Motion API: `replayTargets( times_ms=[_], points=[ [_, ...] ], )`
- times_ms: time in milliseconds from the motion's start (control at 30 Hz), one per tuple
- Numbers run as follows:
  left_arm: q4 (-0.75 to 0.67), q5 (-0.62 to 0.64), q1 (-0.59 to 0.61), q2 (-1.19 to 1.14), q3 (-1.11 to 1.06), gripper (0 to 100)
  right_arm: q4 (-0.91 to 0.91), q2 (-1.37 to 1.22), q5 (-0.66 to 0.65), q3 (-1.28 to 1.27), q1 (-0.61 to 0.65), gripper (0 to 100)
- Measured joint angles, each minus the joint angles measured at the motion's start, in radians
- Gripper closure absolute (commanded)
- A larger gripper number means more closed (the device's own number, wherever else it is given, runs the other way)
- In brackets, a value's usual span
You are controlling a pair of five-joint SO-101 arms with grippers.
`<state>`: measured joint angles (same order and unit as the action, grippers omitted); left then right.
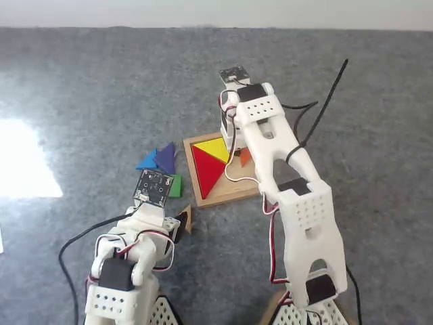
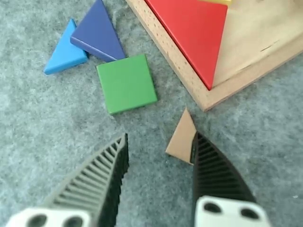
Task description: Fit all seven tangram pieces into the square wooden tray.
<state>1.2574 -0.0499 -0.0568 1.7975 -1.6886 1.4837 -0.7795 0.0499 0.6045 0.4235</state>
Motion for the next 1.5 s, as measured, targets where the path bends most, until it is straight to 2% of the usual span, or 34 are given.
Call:
replayTargets(
  times_ms=[67,300,433,1033,1500],
  points=[
    [0.000,0.000,0.000,0.000,0.000,79,0.025,-0.011,0.003,0.029,0.000,86.8],
    [0.000,0.000,0.000,0.000,0.000,79,0.046,-0.018,0.054,0.043,0.002,69.0],
    [0.000,0.000,0.000,0.000,0.000,79,0.054,-0.018,0.054,0.043,0.002,62.9],
    [0.000,0.000,0.000,0.000,0.000,79,-0.002,0.057,0.054,0.043,0.000,63.0],
    [0.000,0.000,0.000,0.000,0.000,79,-0.051,-0.031,0.055,0.064,-0.083,63.0]
  ],
)
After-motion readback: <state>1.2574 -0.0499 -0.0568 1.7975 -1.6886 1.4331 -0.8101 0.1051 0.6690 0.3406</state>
